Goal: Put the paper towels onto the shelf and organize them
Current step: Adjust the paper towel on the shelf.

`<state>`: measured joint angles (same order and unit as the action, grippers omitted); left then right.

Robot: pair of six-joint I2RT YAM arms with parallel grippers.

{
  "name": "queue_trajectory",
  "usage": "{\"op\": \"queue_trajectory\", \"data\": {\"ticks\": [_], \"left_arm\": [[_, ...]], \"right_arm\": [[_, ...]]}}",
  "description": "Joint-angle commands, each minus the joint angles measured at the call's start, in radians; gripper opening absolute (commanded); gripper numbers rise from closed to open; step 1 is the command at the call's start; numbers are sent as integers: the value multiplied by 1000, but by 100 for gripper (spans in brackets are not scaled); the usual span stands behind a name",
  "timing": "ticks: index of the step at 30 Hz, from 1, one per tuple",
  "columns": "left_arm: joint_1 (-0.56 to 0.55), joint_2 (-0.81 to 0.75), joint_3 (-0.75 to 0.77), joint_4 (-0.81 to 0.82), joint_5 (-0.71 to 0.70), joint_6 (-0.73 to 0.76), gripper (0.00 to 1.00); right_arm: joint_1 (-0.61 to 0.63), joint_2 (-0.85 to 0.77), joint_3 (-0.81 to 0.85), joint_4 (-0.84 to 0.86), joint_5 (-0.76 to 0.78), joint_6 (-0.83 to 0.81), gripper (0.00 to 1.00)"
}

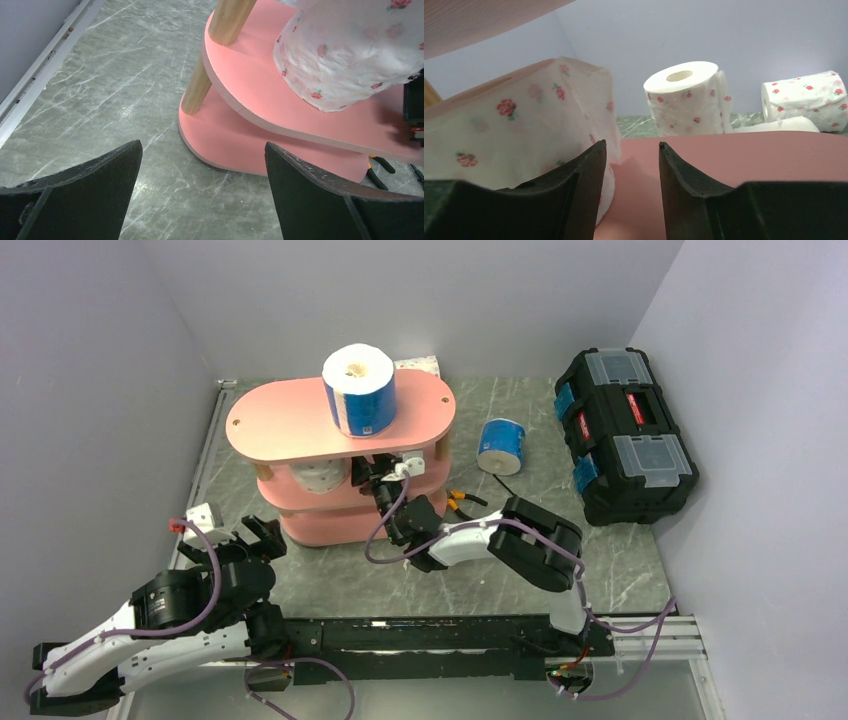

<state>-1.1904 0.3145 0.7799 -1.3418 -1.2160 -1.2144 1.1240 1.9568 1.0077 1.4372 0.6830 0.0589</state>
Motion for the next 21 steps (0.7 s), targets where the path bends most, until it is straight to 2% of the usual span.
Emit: {"op": "queue_trajectory", "data": {"ticks": [1, 21], "left_arm": [[2, -11, -2, 26, 2, 19, 99], [2, -20, -4, 33, 6, 26, 99]], "right_arm": [[29, 43, 62, -101, -21, -43, 46], [93, 69, 85, -127, -107, -115, 47]]}}
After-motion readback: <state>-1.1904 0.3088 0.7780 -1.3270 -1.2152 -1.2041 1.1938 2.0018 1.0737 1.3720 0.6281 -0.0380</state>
